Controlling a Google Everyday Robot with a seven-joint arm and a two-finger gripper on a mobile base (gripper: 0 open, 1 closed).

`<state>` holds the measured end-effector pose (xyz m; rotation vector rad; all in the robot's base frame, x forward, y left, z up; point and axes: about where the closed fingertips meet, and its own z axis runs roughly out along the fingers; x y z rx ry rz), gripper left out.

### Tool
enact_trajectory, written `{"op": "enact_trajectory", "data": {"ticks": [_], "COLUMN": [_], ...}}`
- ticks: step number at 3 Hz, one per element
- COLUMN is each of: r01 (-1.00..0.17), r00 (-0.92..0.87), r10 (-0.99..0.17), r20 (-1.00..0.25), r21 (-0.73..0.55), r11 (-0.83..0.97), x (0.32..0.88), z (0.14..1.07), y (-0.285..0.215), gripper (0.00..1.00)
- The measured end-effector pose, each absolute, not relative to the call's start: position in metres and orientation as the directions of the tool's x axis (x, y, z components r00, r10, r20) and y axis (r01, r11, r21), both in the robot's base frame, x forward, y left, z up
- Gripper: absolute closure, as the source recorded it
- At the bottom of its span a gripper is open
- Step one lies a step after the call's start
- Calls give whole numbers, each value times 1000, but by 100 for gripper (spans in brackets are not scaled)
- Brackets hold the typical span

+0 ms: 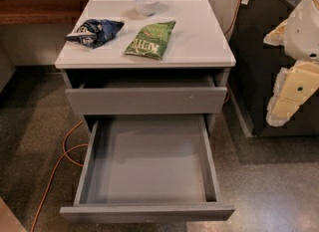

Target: Close middle drawer

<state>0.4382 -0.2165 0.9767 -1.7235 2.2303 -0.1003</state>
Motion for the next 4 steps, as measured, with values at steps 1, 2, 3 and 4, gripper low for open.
{"op": "enact_trajectory", "data": {"ticks": [1,2,3,4], "r01": [-930,-942,-952,-965], "r00": [-221,-210,-200,-166], "r10": [-953,-949,-946,-939], "r20": [-207,-234,-256,-300], "r21": [-248,-212,-177,-145], "r11": [270,261,250,217], "x": [438,429,417,401], "z": [977,963,947,922], "y": [-216,-208,-200,-181], "gripper": [0,0,0,0]}}
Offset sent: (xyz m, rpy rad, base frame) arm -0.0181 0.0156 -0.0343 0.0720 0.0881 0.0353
